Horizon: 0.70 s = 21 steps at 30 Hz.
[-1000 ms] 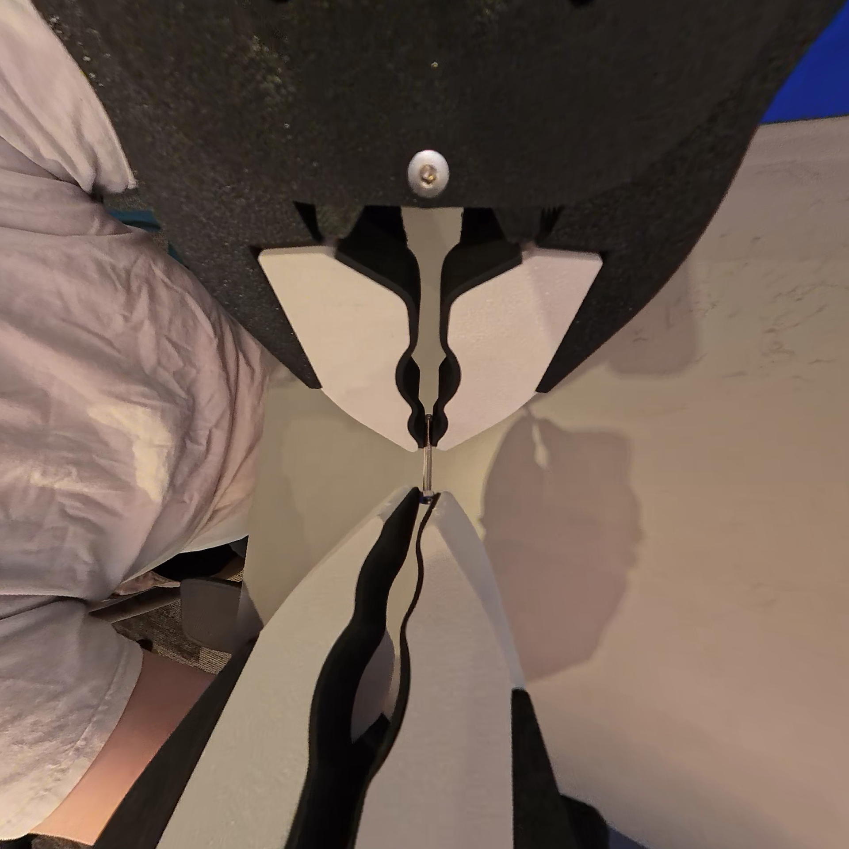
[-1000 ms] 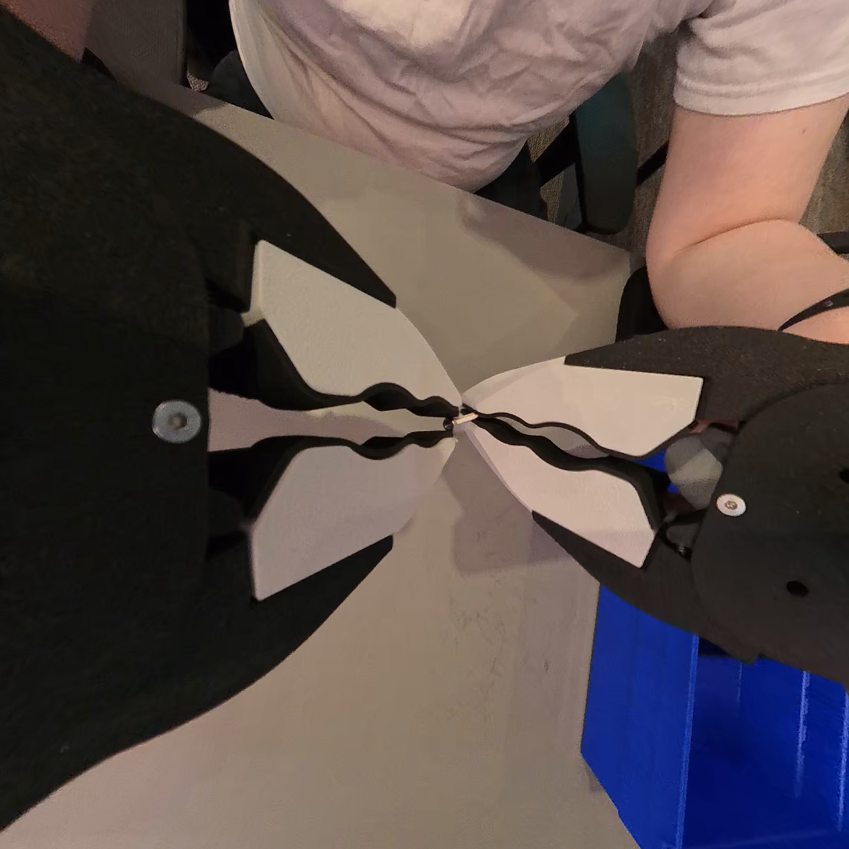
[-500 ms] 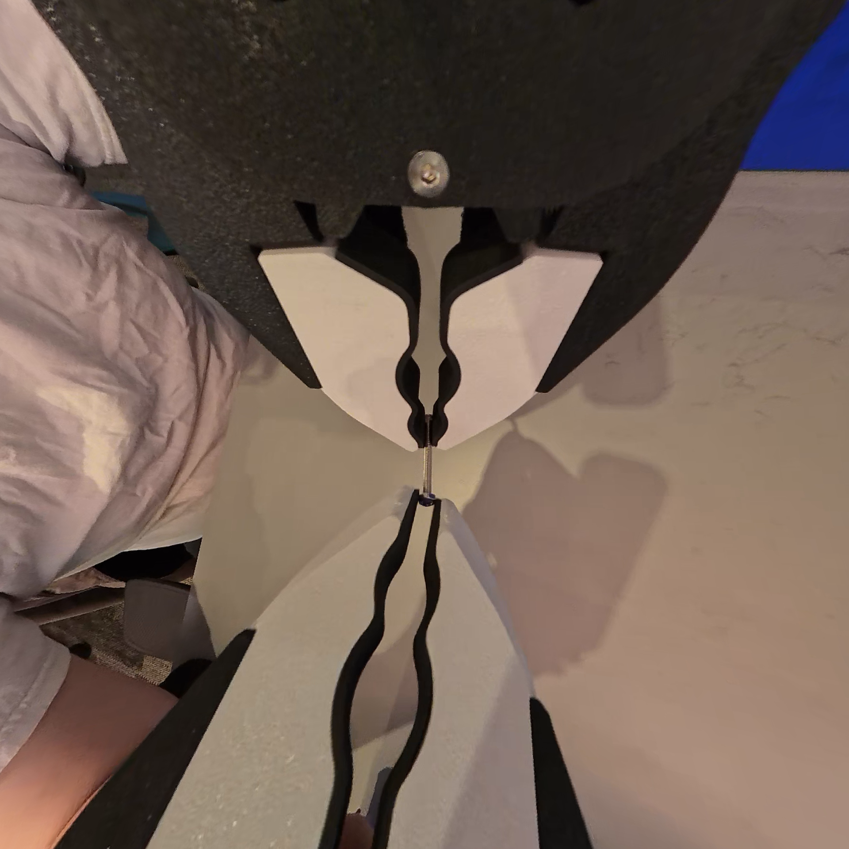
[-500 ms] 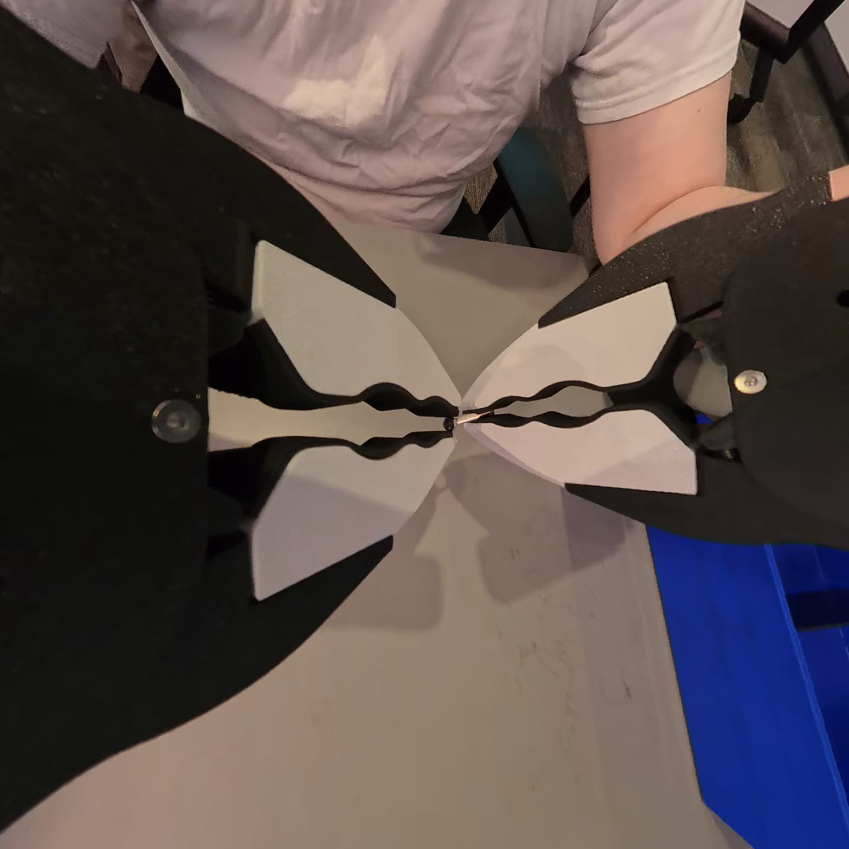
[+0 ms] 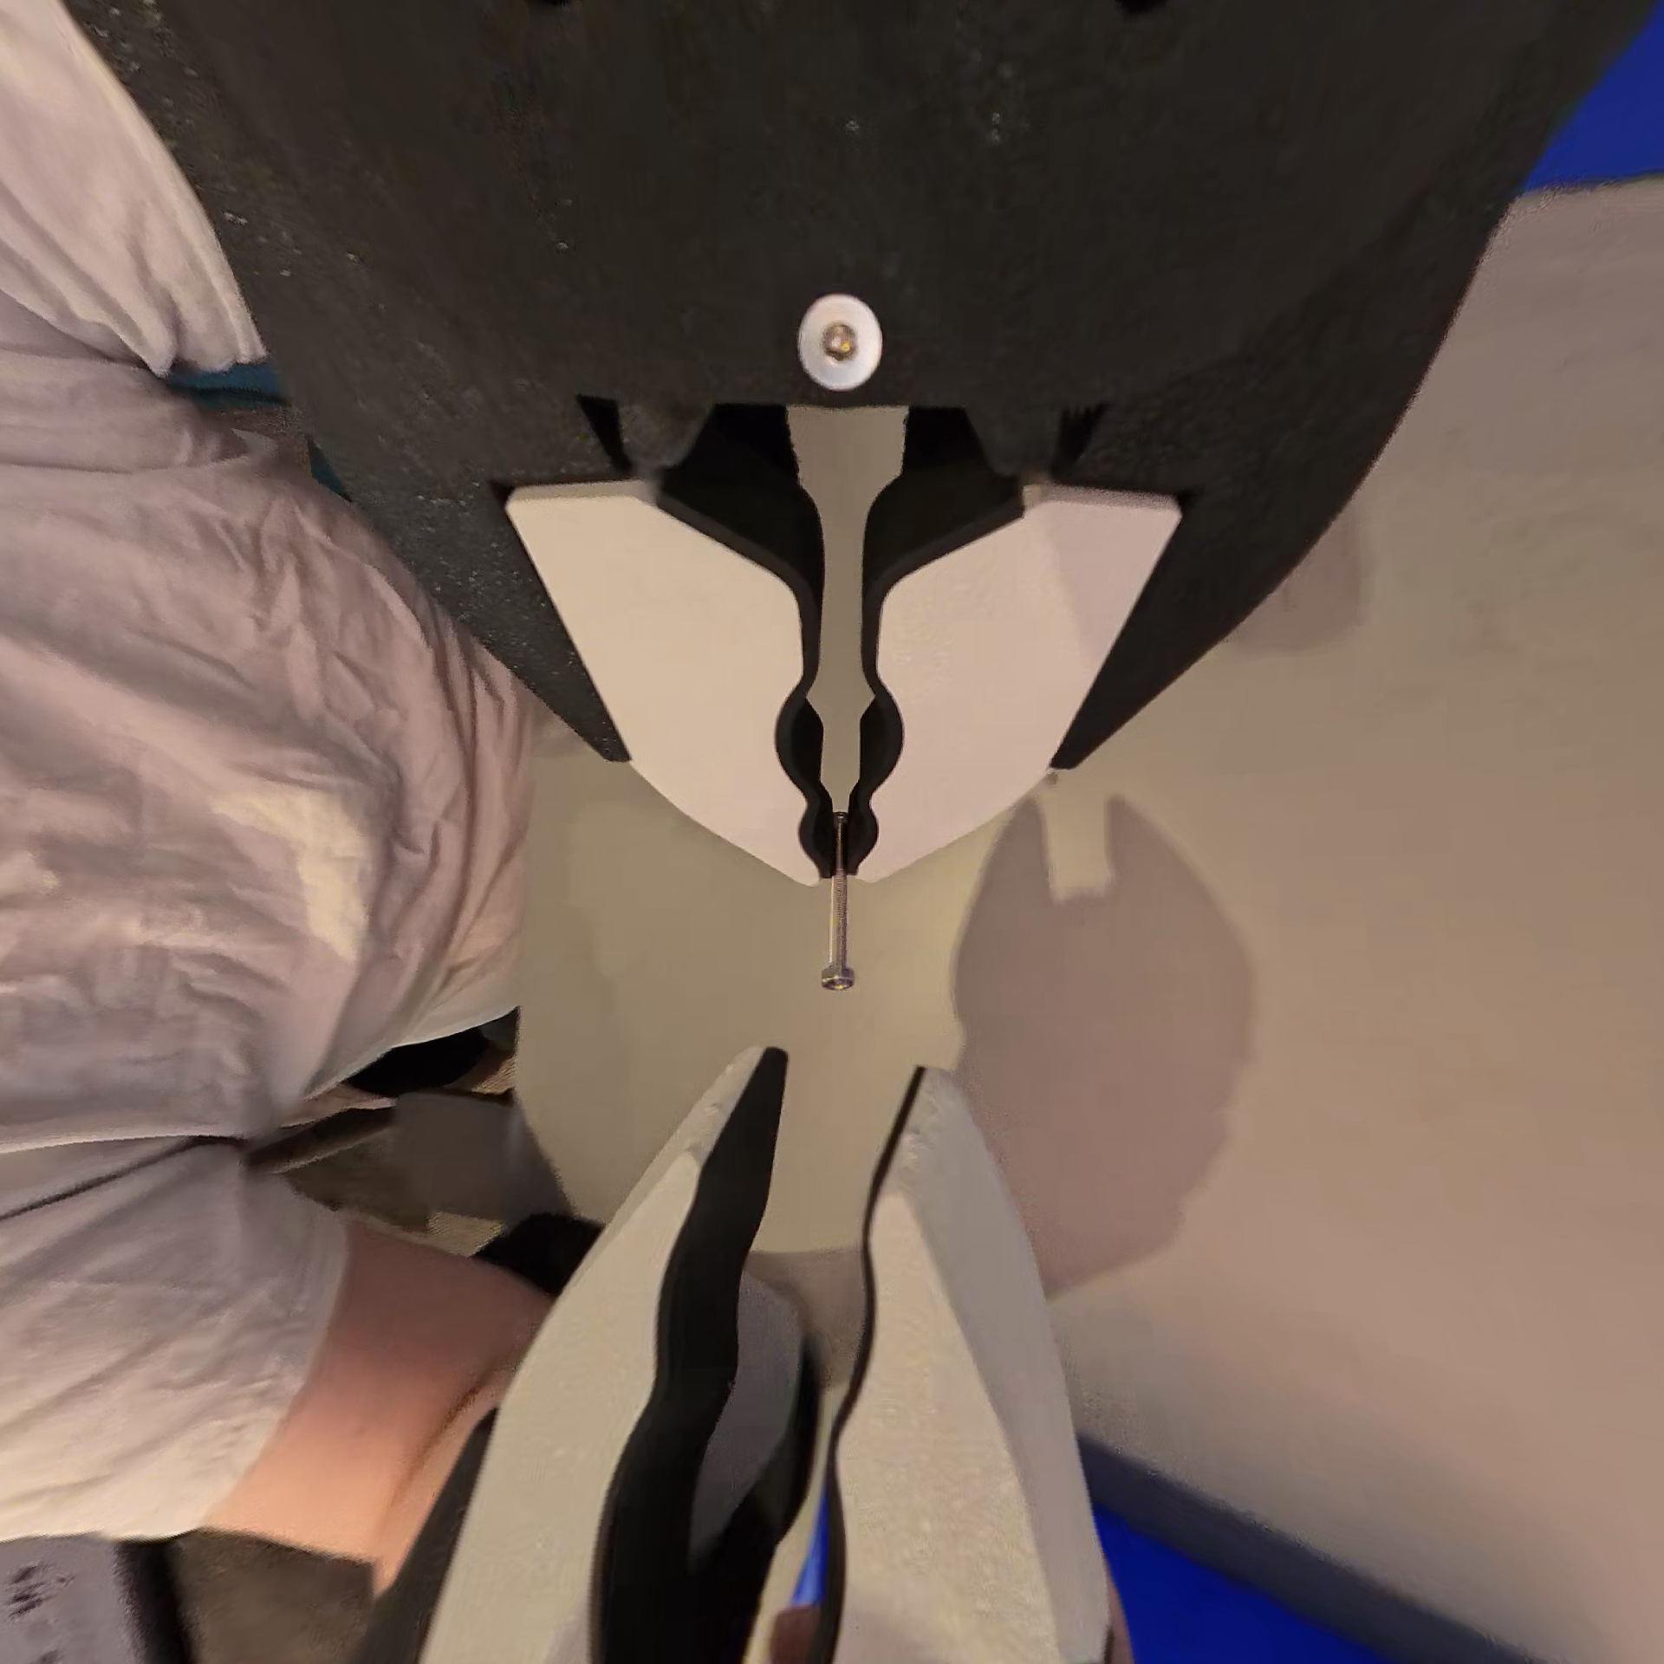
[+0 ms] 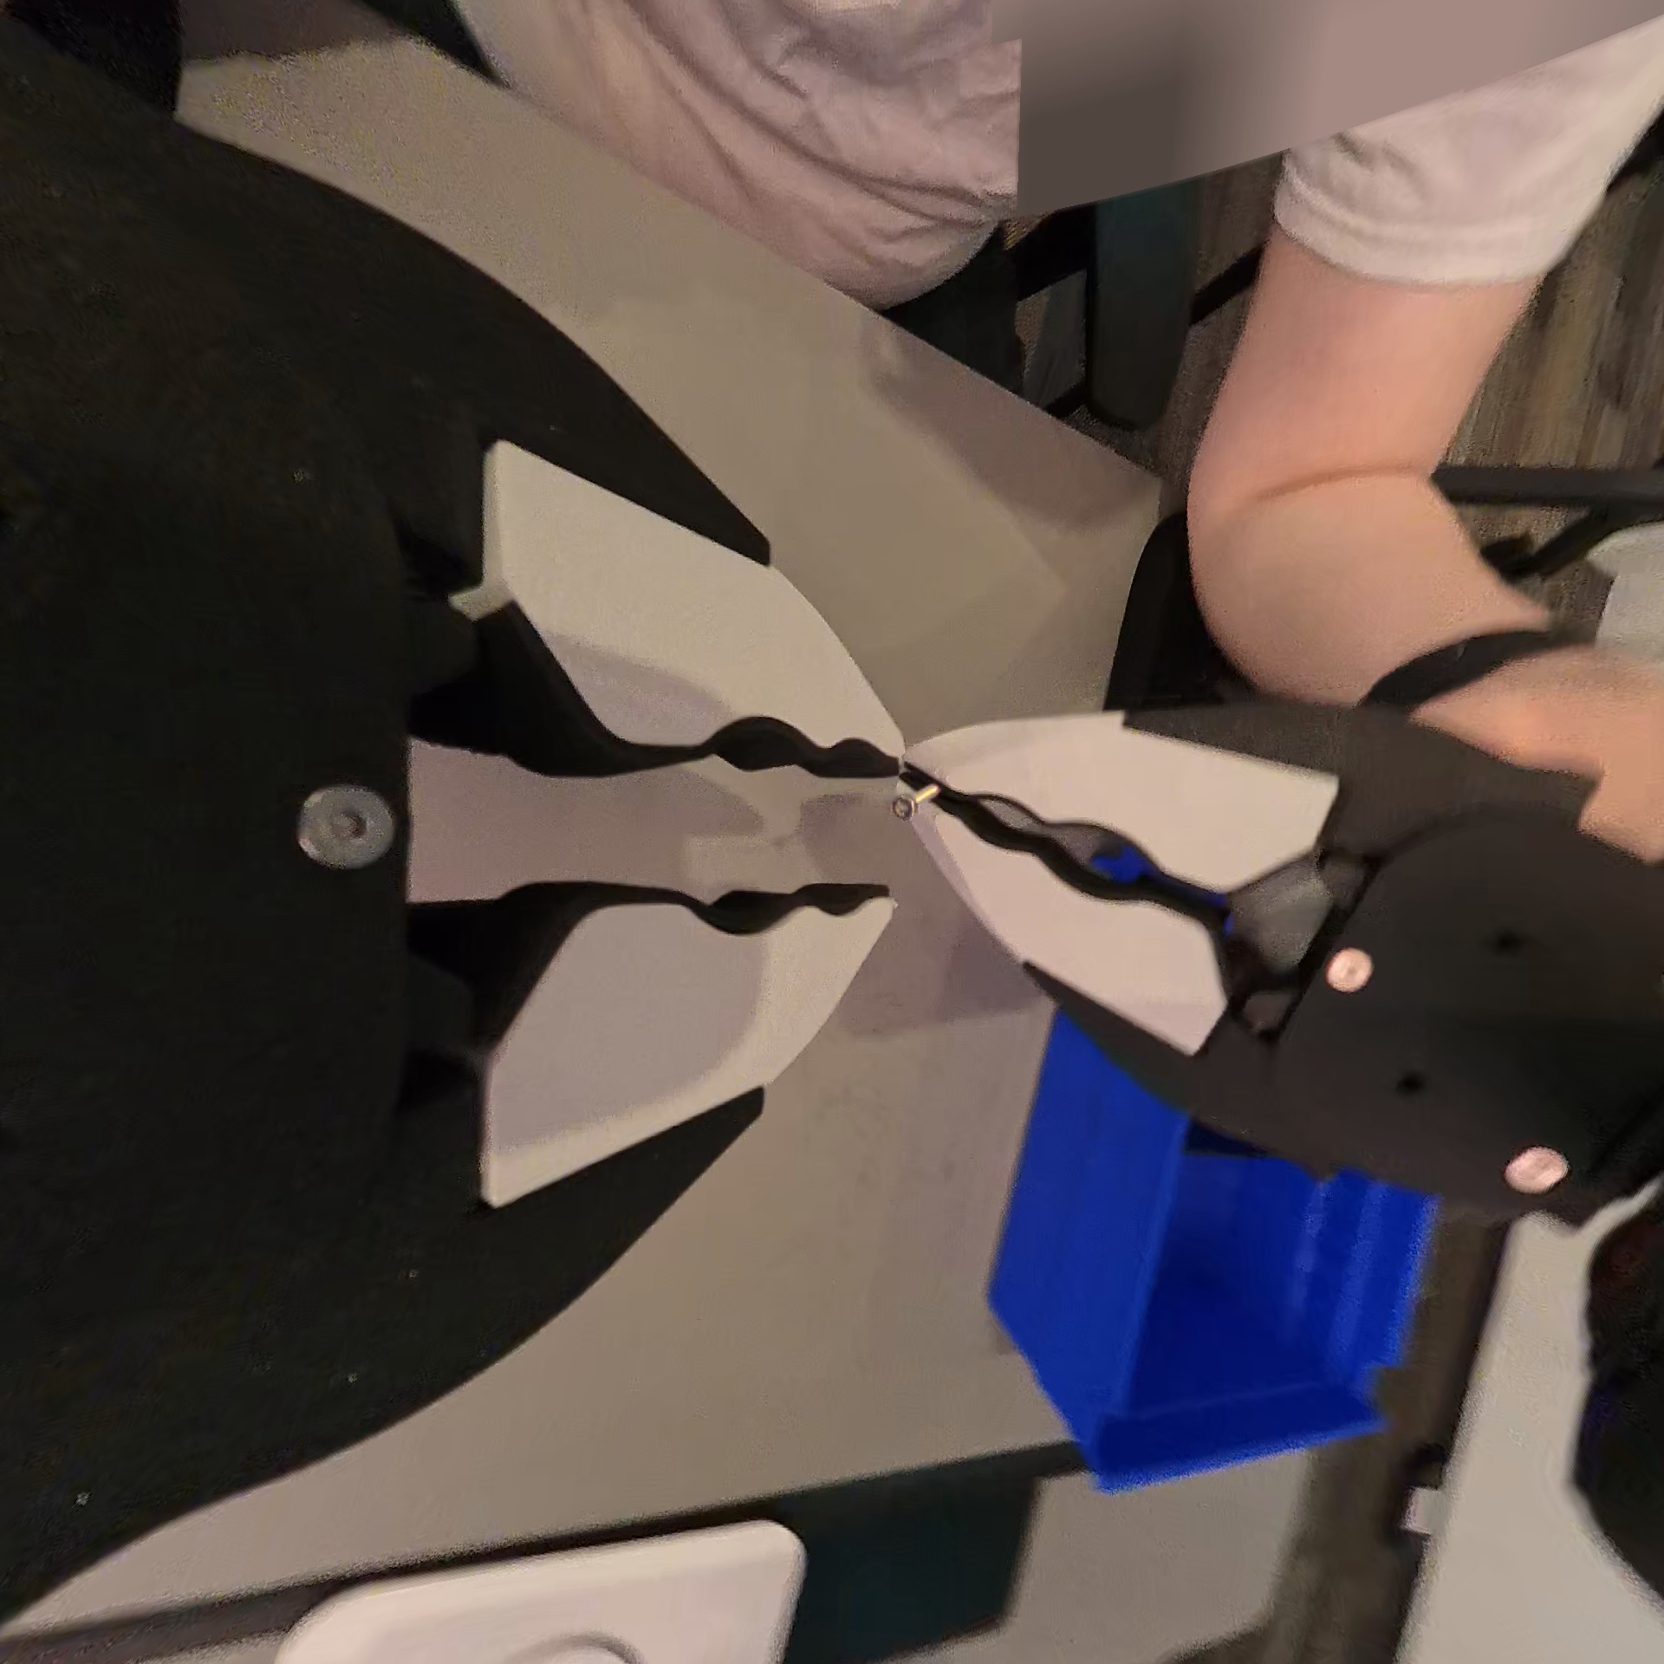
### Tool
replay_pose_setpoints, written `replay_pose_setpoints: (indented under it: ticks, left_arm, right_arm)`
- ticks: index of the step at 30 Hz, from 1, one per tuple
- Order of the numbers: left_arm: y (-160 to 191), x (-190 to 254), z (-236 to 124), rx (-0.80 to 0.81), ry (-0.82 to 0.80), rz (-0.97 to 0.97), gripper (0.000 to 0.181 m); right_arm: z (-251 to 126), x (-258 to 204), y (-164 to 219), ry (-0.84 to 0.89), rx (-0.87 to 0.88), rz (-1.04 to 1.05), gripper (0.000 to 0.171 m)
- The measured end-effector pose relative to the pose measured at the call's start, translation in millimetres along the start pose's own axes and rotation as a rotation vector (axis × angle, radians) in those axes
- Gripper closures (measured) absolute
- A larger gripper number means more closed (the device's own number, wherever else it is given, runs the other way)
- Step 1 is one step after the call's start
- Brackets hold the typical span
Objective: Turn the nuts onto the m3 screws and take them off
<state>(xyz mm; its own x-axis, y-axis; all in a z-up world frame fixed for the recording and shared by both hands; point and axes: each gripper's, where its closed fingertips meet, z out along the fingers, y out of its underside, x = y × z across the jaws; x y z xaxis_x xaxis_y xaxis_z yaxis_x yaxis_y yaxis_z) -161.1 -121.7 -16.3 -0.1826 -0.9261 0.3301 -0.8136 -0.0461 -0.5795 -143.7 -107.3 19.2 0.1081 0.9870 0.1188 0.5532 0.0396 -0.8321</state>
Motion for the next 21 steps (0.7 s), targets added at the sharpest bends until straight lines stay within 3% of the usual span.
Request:
replay_pose_setpoints:
  ticks: [3, 8, 14, 21]
  left_arm:
    - [-13, 17, -8, 0.086, 0.08, 0.094, 0.179]
    - [-37, 33, -24, 0.268, 0.156, 0.227, 0.179]
    - [-56, 41, -42, 0.433, 0.095, 0.38, 0.179]
    - [-68, 50, -55, 0.538, 0.03, 0.469, 0.18]
  right_arm:
    - [-9, -16, -18, -0.006, 0.079, -0.148, 0.151]
    - [-24, -17, -44, 0.029, 0.236, -0.179, 0.152]
    - [-48, -17, -70, 0.045, 0.427, -0.15, 0.149]
    - [-44, -22, -87, 0.078, 0.519, -0.19, 0.148]
